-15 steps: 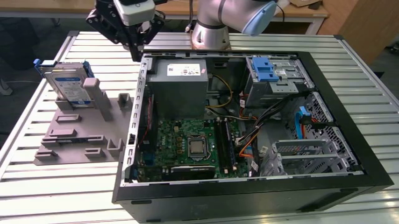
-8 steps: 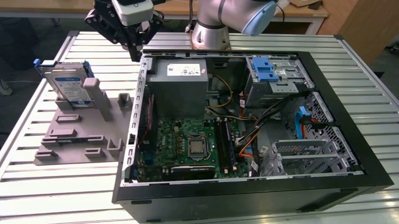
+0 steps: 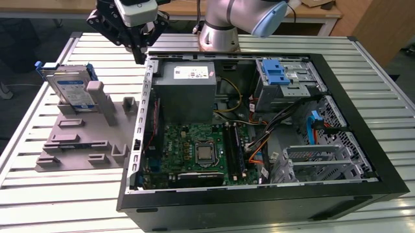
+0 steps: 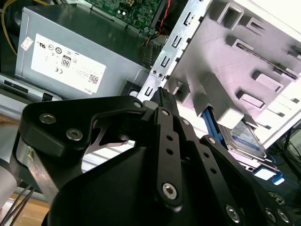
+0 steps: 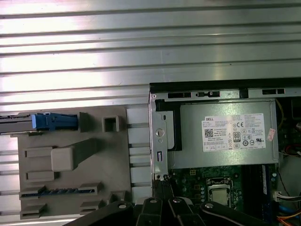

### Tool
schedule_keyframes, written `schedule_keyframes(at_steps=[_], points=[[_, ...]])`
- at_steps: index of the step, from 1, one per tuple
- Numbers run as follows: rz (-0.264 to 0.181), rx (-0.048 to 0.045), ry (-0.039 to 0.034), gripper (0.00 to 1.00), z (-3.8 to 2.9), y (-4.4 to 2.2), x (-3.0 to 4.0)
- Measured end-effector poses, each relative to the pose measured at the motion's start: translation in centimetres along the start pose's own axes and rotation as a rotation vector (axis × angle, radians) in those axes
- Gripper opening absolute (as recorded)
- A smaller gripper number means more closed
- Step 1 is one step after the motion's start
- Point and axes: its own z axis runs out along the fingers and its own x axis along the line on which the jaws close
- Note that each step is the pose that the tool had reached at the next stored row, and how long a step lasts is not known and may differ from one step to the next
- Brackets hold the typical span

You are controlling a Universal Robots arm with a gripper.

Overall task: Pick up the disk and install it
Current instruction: 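Reach for the disk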

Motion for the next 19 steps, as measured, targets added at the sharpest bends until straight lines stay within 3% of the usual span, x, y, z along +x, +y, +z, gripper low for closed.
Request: schedule_keyframes(at_steps=[14,16,19], points=[[0.0,0.0,0.0,0.11,0.0,-0.03,0.39],[0.0,0.0,0.0,0.11,-0.01,-0.08,1.0],[0.0,0.0,0.0,0.11,-0.01,-0.08,1.03]])
